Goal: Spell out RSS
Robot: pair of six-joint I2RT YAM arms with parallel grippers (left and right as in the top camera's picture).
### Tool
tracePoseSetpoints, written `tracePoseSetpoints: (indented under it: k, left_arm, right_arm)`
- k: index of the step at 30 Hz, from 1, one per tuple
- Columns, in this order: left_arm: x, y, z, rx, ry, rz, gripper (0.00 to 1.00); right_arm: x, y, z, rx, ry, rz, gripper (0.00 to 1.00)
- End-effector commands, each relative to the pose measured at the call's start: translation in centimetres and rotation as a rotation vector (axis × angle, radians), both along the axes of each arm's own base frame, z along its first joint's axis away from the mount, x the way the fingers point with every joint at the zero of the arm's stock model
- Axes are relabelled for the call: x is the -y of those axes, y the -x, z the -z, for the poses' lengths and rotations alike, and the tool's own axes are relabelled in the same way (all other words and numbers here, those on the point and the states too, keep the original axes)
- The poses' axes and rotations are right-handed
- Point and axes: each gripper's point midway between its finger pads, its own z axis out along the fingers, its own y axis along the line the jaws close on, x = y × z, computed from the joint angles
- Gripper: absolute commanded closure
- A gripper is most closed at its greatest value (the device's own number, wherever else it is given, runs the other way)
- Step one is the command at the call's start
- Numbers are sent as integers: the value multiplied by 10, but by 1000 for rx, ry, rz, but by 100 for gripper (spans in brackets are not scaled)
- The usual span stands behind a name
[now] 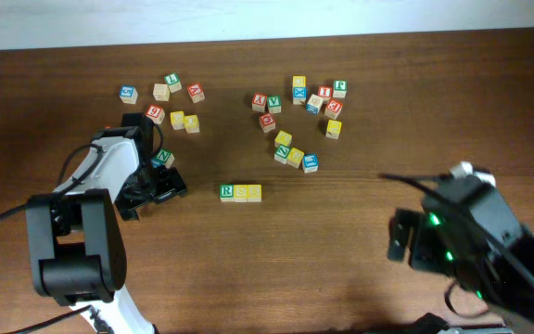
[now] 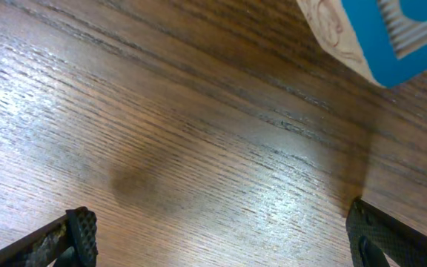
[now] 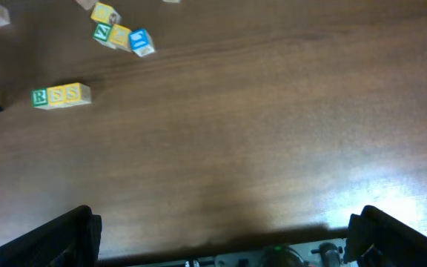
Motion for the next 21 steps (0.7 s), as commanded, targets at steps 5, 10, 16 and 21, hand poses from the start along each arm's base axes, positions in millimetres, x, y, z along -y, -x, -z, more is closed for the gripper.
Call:
tracePoseSetpoints:
  k: [5, 10, 16, 21]
  left_arm:
    - [-2, -4, 1, 4, -10, -17, 1]
    - [-2, -4, 1, 4, -10, -17, 1]
    - [-2, -4, 1, 4, -10, -17, 1]
    - [-2, -4, 1, 4, -10, -17, 1]
  right_arm:
    - [12, 23, 40, -81, 33, 9, 1]
    - [9, 21, 45, -111, 43, 6, 2]
    - [8, 17, 49, -136, 73, -5, 1]
    - [7, 16, 51, -145, 77, -4, 2]
